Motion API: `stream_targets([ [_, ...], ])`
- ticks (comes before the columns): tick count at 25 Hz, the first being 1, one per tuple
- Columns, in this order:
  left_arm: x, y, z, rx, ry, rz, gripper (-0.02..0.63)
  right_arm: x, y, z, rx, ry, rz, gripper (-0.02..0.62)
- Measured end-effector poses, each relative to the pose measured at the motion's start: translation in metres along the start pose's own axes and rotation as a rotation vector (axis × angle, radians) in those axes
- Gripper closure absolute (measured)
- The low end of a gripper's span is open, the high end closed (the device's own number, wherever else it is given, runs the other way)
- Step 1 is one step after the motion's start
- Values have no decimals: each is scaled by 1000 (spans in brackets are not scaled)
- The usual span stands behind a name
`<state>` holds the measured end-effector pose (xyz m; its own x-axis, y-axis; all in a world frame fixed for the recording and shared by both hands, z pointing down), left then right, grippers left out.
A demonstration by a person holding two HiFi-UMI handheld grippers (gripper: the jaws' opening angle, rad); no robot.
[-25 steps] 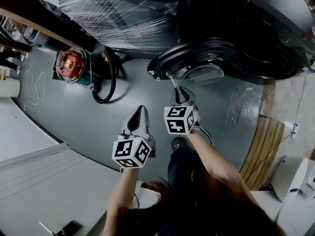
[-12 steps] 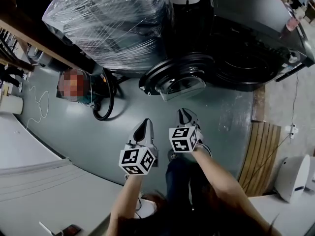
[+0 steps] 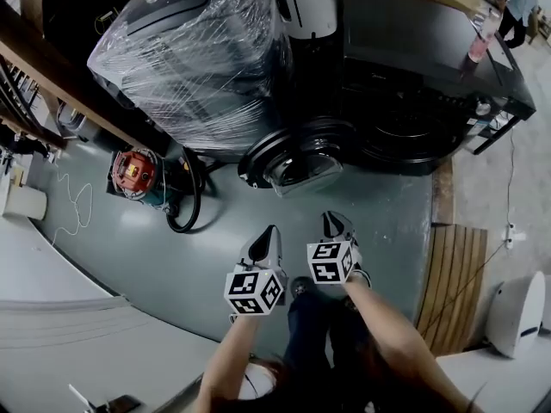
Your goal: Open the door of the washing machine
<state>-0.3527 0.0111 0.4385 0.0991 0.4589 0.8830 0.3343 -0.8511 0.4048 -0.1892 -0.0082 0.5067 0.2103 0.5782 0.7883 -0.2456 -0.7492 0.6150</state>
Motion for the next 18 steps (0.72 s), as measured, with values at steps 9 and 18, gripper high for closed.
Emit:
stream_targets([
  [9, -9, -15, 58, 56, 41, -6, 592, 6, -60, 36, 58, 28, 22, 584],
  [18, -35, -31, 111, 93, 112, 12, 592, -12, -116, 71, 105, 25, 98, 594],
])
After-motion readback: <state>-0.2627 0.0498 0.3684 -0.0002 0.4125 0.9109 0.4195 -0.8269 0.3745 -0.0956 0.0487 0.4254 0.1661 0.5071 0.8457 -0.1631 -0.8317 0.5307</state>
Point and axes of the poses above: the fingertips, and each gripper's own axes: y forward along the fingers, z to its right, x out of its underside, the point moved 6 cm from there along -y, backward along the fingers, and after that the axes turned 9 degrees about -x, right-handed, at the moved point
